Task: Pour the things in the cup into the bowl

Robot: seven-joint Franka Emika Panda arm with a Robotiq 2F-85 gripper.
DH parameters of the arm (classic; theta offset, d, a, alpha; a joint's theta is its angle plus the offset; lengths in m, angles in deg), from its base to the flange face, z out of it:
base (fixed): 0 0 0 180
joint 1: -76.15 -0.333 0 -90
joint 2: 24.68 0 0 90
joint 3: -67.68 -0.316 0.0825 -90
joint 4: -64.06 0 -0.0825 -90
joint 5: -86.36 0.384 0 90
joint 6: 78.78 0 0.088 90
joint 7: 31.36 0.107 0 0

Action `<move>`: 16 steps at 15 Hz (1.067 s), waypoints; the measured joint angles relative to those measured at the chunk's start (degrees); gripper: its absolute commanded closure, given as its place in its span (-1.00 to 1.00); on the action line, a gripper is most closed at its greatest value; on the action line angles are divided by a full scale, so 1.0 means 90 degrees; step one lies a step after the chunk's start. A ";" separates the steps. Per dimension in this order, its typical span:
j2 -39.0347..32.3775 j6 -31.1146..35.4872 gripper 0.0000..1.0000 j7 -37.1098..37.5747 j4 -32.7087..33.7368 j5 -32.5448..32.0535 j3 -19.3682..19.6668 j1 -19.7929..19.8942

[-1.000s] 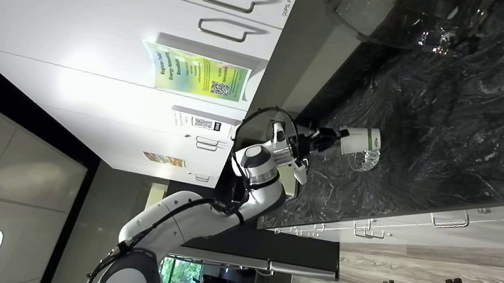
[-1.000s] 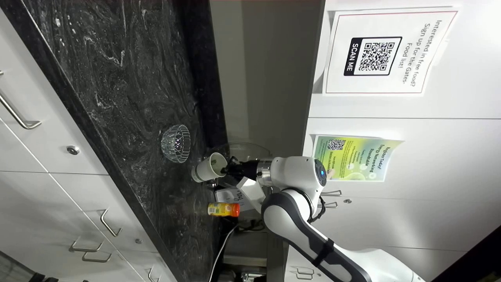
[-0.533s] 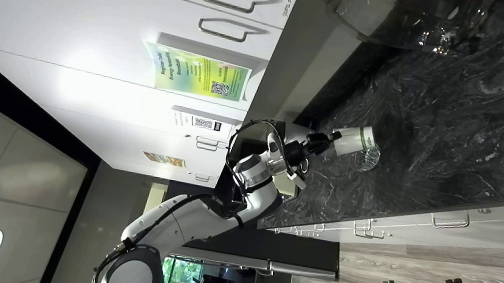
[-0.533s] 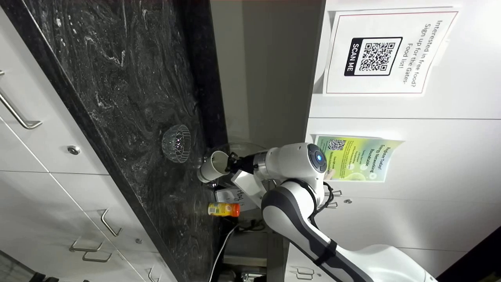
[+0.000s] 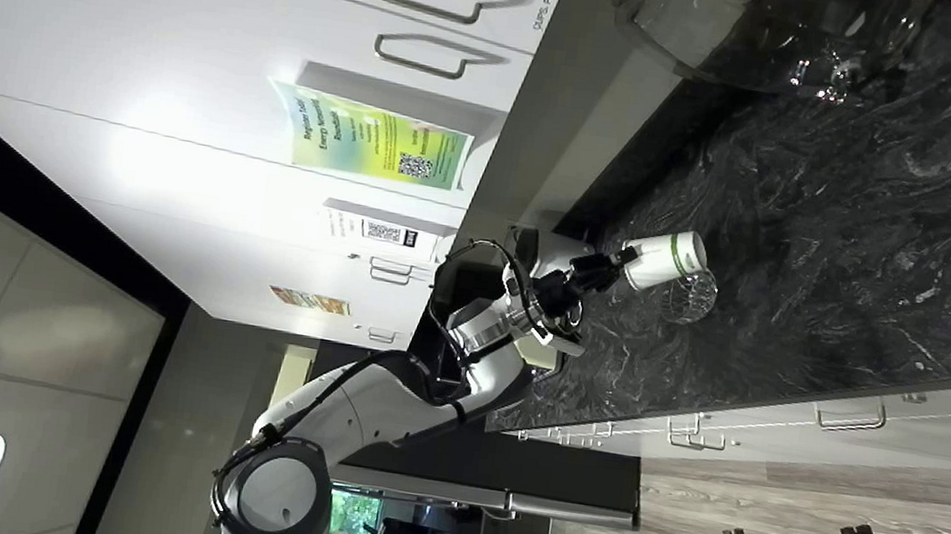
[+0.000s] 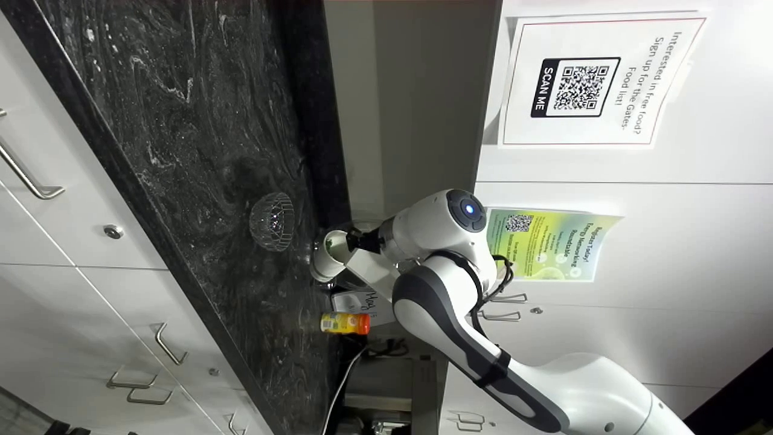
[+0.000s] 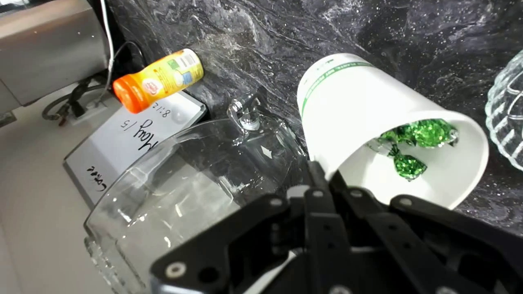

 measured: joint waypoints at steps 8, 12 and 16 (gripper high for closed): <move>-0.0824 -0.1005 0.98 0.0236 0.0683 -0.0253 -0.0095 -0.0296; -0.1100 -0.1131 0.92 0.0236 0.0890 -0.0253 -0.0134 -0.0386; -0.1150 -0.1156 0.98 0.0236 0.0942 -0.0253 -0.0150 -0.0388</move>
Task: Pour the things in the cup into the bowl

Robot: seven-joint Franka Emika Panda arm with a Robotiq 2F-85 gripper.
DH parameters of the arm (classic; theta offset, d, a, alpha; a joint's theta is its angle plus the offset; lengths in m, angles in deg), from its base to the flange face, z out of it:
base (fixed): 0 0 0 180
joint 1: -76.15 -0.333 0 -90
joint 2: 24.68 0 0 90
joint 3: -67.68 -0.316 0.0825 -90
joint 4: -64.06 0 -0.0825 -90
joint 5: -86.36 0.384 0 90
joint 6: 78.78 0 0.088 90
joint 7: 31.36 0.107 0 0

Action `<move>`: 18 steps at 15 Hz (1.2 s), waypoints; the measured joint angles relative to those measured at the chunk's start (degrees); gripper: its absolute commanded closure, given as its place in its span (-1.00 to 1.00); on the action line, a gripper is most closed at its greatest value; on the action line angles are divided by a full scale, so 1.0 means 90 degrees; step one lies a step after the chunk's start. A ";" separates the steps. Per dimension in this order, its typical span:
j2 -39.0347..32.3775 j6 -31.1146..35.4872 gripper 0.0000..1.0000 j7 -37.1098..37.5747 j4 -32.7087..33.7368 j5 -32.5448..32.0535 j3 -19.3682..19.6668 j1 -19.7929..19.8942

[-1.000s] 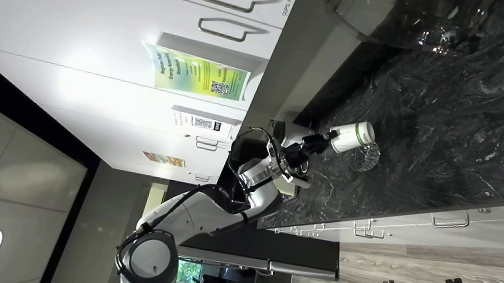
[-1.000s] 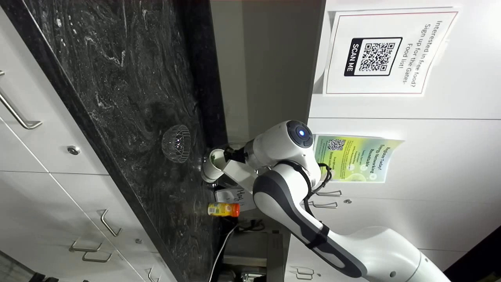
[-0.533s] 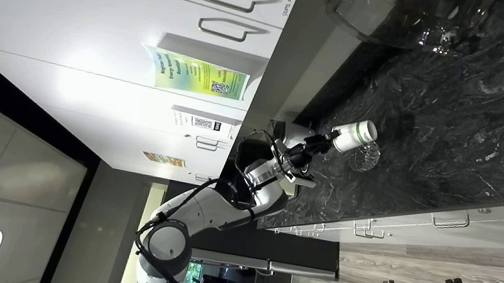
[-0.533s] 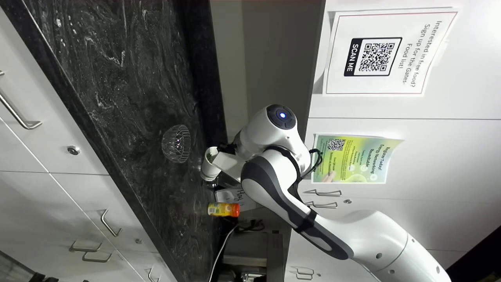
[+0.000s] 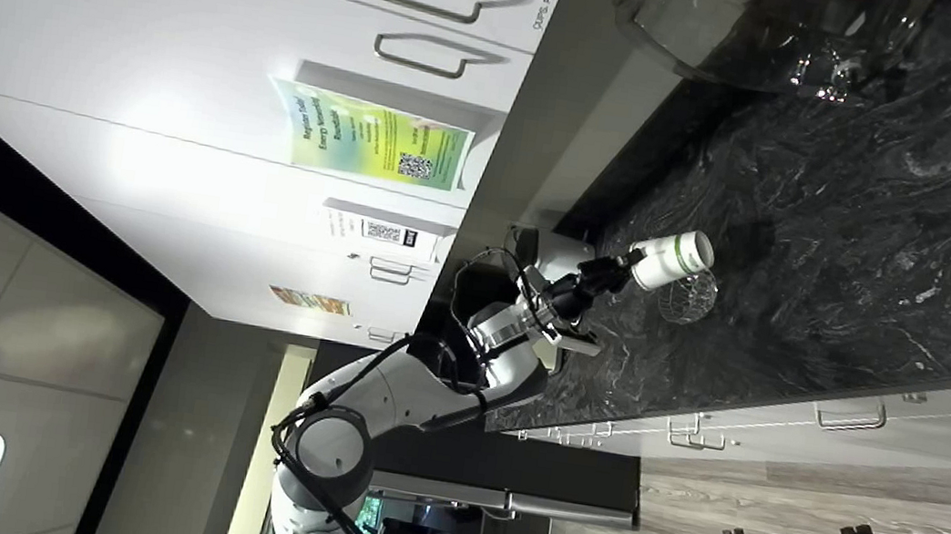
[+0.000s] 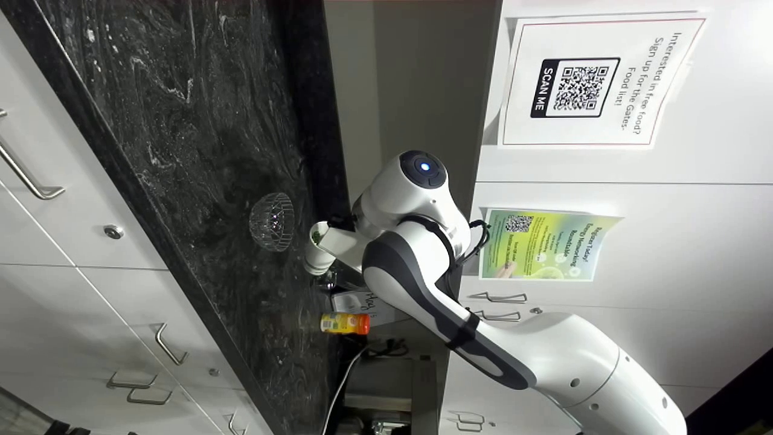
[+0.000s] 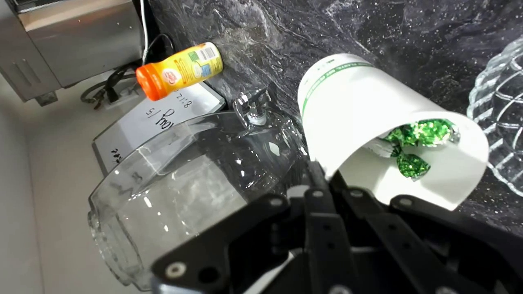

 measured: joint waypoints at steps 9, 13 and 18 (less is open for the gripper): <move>-0.0091 -0.0164 0.98 0.0004 0.0002 -0.0093 -0.0037 -0.0140; -0.0178 -0.0590 0.98 0.0171 0.0002 -0.0307 -0.0096 -0.0327; -0.0420 -0.1329 0.98 0.0377 0.0074 -0.0594 -0.0212 -0.0555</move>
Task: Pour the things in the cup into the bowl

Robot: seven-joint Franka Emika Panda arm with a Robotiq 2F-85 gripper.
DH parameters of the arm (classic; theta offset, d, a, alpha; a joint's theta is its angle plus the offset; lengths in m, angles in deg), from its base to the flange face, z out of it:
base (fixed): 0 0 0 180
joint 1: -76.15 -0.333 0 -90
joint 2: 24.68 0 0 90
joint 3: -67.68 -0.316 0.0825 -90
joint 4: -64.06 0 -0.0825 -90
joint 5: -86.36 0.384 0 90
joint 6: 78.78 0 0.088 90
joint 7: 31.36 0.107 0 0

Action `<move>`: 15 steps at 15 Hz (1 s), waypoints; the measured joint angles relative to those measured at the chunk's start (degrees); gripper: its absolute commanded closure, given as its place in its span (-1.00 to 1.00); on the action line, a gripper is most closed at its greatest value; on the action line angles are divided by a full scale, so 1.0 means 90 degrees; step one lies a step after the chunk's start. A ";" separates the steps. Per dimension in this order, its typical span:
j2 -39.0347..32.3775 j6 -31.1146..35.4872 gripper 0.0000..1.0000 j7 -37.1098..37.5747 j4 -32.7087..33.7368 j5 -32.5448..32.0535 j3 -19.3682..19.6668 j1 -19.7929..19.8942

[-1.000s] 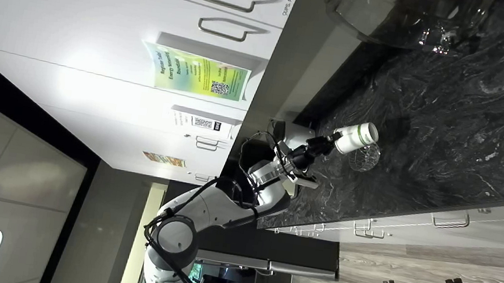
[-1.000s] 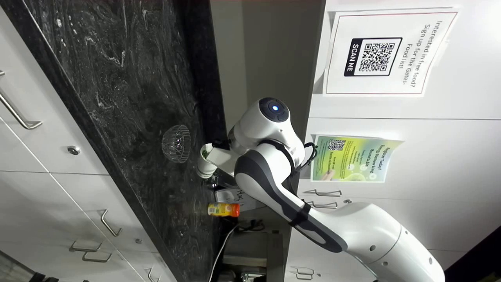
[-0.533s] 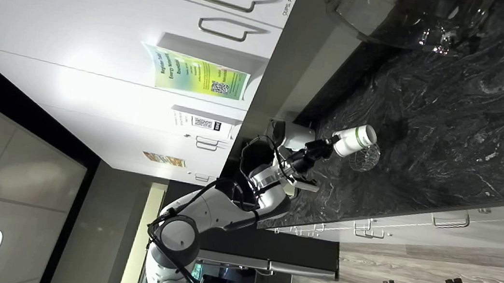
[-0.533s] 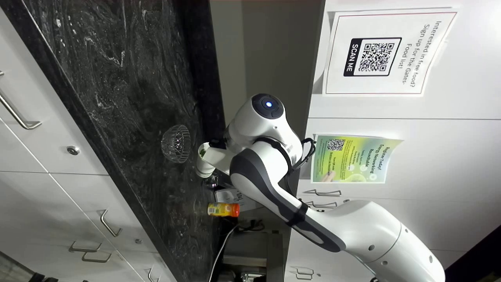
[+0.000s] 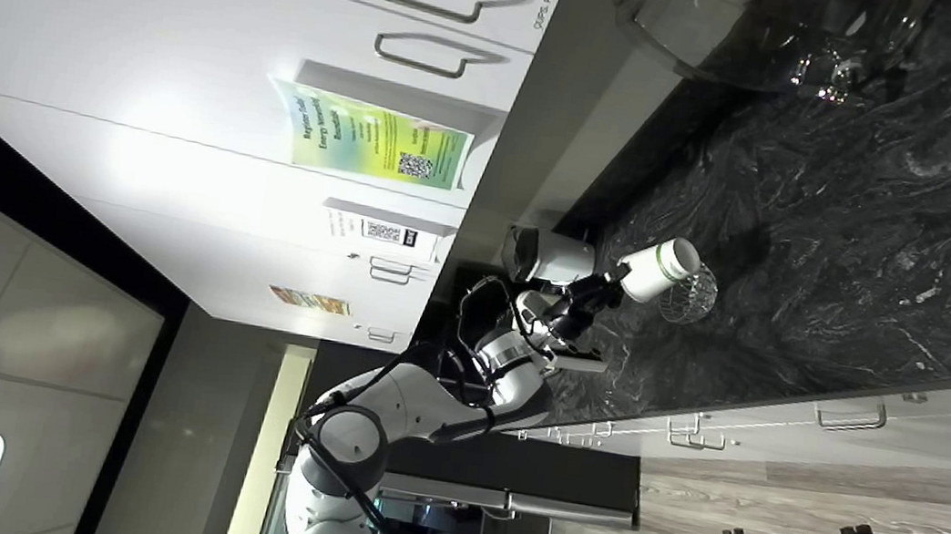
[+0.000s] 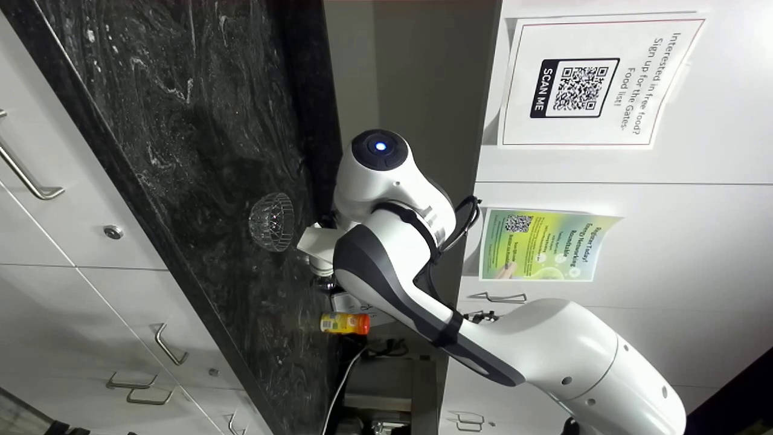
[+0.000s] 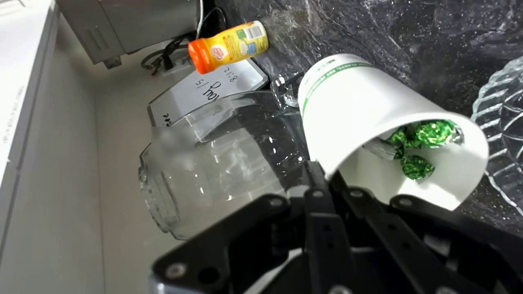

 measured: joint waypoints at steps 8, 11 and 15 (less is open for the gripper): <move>-0.0599 -0.0805 0.98 0.0002 0.0502 -0.0252 -0.0055 -0.0137; -0.0832 -0.1041 0.98 0.0002 0.0709 -0.0321 -0.0055 -0.0137; -0.1089 -0.1255 0.98 -0.0011 0.0901 -0.0394 -0.0055 -0.0139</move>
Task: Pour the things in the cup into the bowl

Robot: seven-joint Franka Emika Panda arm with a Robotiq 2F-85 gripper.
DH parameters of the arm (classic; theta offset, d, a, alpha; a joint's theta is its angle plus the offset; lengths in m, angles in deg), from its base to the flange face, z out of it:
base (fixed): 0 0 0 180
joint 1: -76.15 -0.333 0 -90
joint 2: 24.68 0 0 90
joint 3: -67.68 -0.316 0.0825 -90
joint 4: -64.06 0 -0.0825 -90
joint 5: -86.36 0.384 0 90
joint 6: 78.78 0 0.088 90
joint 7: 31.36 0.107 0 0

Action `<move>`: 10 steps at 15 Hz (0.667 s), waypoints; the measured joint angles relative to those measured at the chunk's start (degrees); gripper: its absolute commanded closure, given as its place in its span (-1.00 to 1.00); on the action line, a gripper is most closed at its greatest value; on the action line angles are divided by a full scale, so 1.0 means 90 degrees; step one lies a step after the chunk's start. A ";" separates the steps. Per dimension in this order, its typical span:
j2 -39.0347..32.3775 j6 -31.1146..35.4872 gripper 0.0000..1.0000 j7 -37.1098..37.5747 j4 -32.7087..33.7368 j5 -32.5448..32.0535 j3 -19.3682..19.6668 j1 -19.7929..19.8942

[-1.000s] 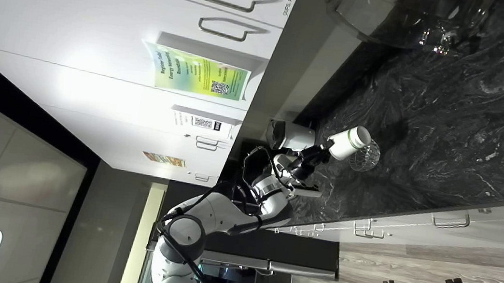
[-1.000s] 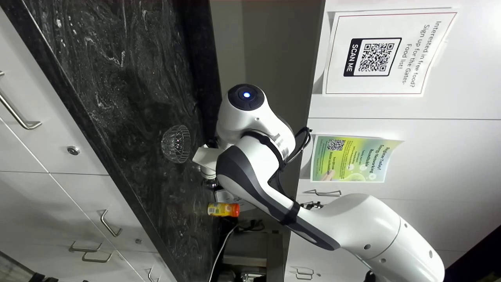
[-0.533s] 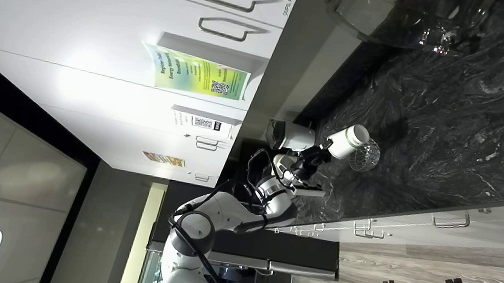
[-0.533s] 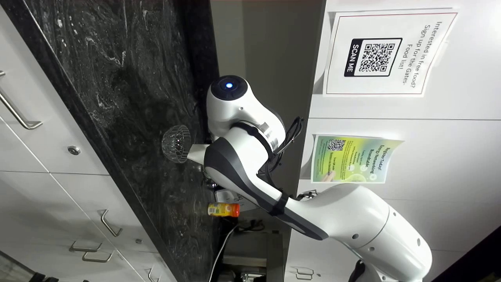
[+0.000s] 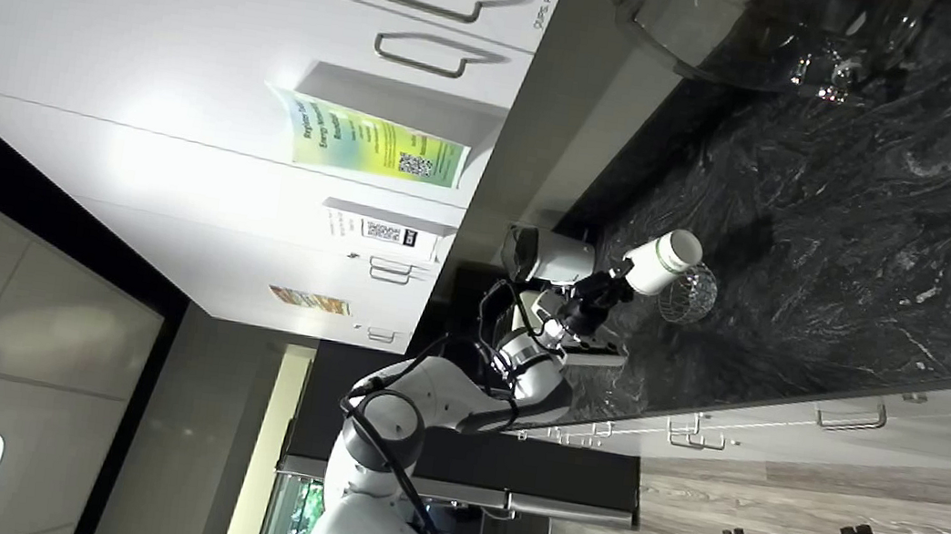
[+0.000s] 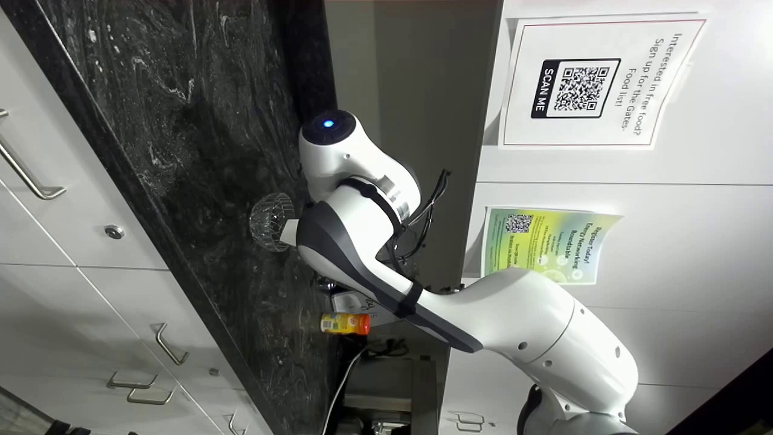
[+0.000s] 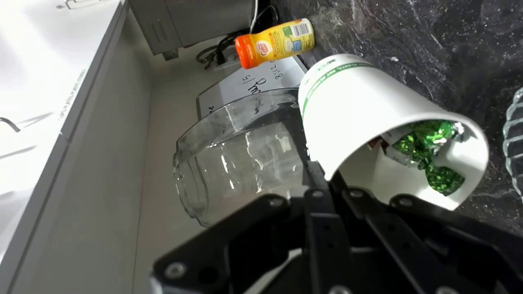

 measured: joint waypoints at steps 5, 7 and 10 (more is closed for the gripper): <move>-0.0273 -0.0279 0.98 -0.0017 0.0171 -0.0057 -0.0002 -0.0094; -0.0373 -0.0449 0.98 -0.0020 0.0235 -0.0059 -0.0003 -0.0166; -0.0494 -0.0724 0.98 -0.0030 0.0333 -0.0059 -0.0005 -0.0263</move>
